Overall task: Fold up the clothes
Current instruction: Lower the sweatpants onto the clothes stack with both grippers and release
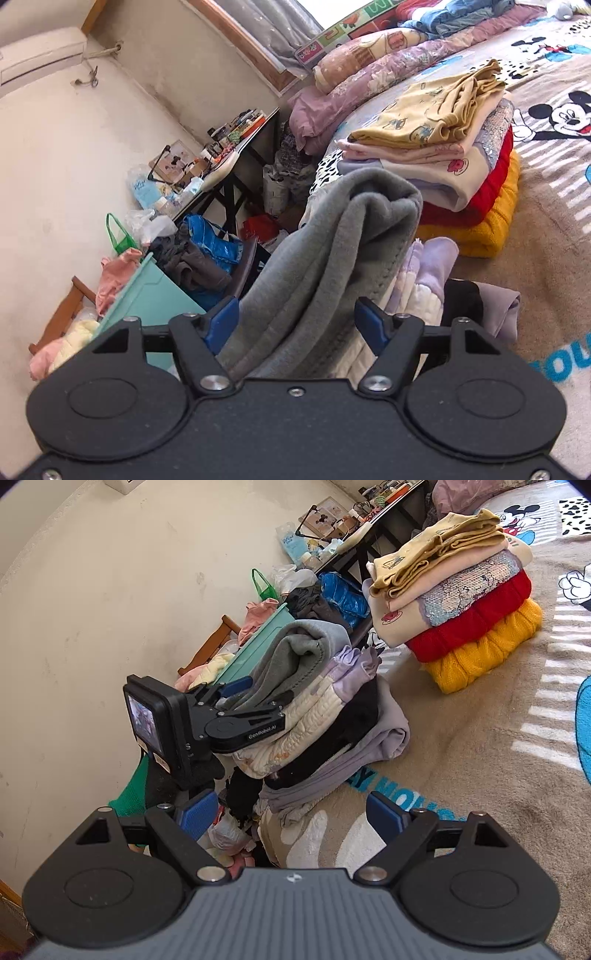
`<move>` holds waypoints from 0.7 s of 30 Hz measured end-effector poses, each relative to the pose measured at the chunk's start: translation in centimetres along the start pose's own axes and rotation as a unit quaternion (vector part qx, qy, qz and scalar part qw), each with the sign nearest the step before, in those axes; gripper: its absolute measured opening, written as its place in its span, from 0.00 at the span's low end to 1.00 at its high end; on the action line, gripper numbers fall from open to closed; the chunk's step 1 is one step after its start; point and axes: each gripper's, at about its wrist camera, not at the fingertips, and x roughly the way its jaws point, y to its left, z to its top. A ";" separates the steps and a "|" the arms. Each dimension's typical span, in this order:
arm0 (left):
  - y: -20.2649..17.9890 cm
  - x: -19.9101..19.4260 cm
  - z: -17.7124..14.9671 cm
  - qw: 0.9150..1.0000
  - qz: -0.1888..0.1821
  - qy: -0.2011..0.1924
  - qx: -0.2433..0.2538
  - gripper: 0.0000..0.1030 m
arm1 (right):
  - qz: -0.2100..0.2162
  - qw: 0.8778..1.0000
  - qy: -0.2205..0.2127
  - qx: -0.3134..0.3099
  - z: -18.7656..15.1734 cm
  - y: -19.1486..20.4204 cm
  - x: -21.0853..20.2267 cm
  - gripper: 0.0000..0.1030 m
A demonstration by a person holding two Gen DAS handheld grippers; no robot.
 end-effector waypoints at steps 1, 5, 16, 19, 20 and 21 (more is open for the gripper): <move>-0.1 0.3 0.3 1.000 -0.008 0.004 0.015 0.72 | 0.001 1.000 0.000 0.003 -0.1 -0.1 0.0 0.84; -1.0 2.6 0.1 0.997 -0.040 0.040 0.055 0.70 | 0.002 1.000 0.000 0.008 -0.4 -0.3 -0.1 0.84; -6.1 -2.5 -1.1 0.996 0.061 -0.017 0.065 0.25 | 0.006 1.000 -0.004 0.024 -1.3 -1.3 -2.1 0.84; -8.0 -4.3 -1.1 0.995 0.081 -0.015 0.059 0.25 | 0.008 1.000 -0.007 0.026 -1.4 -1.5 -2.7 0.84; -8.6 -4.7 -1.1 0.995 0.086 -0.013 0.057 0.25 | 0.009 1.000 -0.008 0.026 -1.4 -1.5 -2.9 0.84; -9.2 -4.8 -1.3 0.994 0.089 -0.009 0.059 0.25 | 0.009 1.000 -0.009 0.026 -1.5 -1.6 -3.0 0.84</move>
